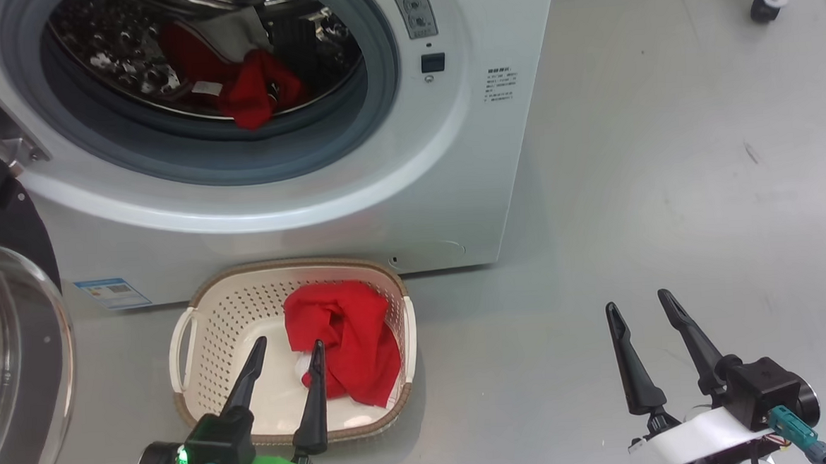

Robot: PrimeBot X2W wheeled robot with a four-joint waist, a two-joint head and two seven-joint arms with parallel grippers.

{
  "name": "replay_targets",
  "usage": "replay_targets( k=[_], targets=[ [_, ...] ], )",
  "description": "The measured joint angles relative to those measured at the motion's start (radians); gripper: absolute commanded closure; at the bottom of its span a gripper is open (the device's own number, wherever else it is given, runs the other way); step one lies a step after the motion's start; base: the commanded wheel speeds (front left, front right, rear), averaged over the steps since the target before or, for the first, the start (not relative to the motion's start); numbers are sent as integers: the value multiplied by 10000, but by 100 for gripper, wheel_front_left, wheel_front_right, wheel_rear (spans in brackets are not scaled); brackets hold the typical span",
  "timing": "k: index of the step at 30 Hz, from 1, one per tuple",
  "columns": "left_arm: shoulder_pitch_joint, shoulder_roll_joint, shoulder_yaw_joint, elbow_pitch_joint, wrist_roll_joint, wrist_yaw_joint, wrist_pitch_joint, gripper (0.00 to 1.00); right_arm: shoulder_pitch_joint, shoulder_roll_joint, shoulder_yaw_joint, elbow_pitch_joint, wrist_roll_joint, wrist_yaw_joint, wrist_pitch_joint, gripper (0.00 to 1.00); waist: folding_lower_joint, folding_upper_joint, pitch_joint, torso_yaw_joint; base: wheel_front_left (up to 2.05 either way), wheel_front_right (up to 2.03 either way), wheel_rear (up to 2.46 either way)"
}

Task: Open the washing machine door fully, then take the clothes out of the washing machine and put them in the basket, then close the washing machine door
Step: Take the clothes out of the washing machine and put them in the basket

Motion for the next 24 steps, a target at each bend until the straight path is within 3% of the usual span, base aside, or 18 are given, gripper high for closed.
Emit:
replay_targets(
  k=[12,24],
  targets=[
    [-978,-2,207,211,15,13,380,0,-738,-6,284,-259,-21,209,0,0,0,0,1269,-330,0,0,0],
    [-3648,211,817,1112,-21,40,1427,0,-1864,-29,489,-385,215,330,0,0,1,0,2840,-973,0,0,0]
  ],
)
